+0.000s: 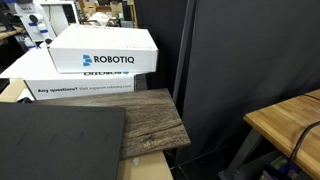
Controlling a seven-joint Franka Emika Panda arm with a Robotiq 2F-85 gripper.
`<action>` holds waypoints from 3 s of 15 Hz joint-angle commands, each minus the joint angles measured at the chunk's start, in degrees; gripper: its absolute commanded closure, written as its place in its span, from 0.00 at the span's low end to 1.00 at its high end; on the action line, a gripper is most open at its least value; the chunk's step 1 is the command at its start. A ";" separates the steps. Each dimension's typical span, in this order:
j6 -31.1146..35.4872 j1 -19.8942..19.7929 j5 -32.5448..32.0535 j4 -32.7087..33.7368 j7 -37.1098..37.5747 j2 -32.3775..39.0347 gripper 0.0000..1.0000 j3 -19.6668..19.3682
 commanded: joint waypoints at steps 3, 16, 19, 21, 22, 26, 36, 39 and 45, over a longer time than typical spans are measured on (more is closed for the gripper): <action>-0.35 0.09 0.15 0.20 -2.02 0.08 0.00 -0.09; 1.88 0.54 6.81 -0.27 -2.91 -0.14 0.00 -0.38; 1.97 0.45 5.95 -0.26 -3.45 -0.13 0.00 -0.30; 2.52 0.36 5.47 -0.34 -3.61 -0.16 0.00 -0.21; 2.24 0.42 5.14 -0.24 -4.02 -0.11 0.00 -0.28; 0.07 0.86 4.07 0.26 -5.49 0.13 0.00 -0.70; 0.79 0.90 5.01 0.15 -4.84 0.03 0.00 -0.44; 0.77 0.90 5.01 0.15 -4.85 0.03 0.00 -0.45; 1.22 1.01 5.47 0.04 -4.67 -0.02 0.00 -0.55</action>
